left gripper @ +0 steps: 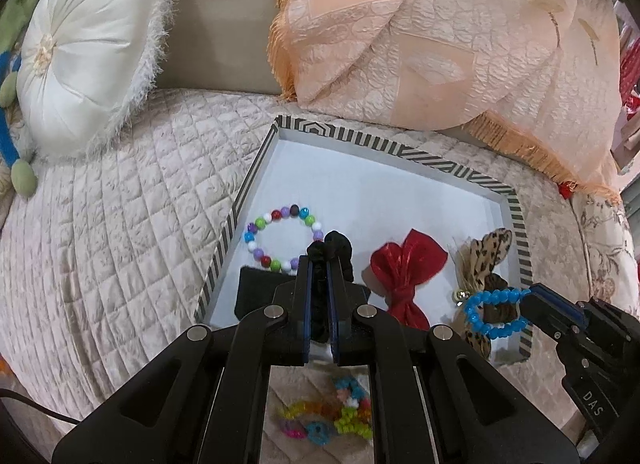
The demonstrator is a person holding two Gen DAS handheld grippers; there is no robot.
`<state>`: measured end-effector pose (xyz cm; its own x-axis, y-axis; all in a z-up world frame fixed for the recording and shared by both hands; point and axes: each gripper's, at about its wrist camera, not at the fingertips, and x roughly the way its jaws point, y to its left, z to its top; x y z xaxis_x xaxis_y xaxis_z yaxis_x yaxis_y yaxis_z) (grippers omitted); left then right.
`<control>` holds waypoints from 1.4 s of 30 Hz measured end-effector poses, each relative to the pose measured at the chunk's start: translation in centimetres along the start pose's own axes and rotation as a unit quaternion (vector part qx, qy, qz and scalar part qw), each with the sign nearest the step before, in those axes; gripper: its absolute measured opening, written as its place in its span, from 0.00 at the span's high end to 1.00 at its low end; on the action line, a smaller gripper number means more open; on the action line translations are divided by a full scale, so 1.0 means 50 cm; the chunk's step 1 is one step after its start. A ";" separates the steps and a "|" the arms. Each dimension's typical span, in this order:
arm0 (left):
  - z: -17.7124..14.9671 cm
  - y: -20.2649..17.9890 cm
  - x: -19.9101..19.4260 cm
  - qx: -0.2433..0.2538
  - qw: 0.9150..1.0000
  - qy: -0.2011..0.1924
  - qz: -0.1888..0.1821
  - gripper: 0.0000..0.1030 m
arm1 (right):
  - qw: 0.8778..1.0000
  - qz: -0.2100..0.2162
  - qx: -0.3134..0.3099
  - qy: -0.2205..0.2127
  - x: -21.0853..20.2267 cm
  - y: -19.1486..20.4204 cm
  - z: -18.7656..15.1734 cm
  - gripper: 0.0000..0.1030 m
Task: Organize jewelry
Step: 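Carry the blue bracelet over the tray with the right tool while the left tool carries the black hair tie, then drop the blue bracelet in the tray with the right tool while the left releases the hair tie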
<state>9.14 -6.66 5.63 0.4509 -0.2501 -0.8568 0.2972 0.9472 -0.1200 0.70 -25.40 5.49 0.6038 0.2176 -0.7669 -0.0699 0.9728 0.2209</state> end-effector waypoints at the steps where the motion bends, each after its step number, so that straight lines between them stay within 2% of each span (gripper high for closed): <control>1: 0.003 -0.001 0.004 0.001 1.000 0.000 0.002 0.95 | 1.000 0.000 0.000 0.001 0.005 -0.002 0.004 0.91; 14: 0.029 -0.011 0.049 0.020 1.000 0.000 0.023 0.95 | 1.000 -0.016 -0.005 0.006 0.061 -0.023 0.072 0.91; 25: 0.072 -0.011 0.100 0.021 0.999 0.001 0.033 0.95 | 0.999 -0.039 0.009 0.017 0.121 -0.084 0.119 0.91; 29: 0.097 -0.011 0.118 0.017 0.999 0.003 0.027 0.95 | 0.998 -0.053 0.020 0.015 0.137 -0.117 0.130 0.91; 35: 0.132 0.011 0.165 -0.010 1.000 0.020 0.013 0.95 | 0.995 -0.077 0.054 0.025 0.163 -0.195 0.127 0.91; 42: 0.136 0.048 0.211 -0.033 0.999 0.034 0.027 0.95 | 0.992 -0.099 0.063 0.049 0.175 -0.239 0.089 0.91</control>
<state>20.32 -8.38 -0.30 0.4067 -0.1859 -0.8945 0.2170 0.9707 -0.1031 10.37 -35.47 -1.16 0.5158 0.0357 -0.8559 0.1465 0.9807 0.1291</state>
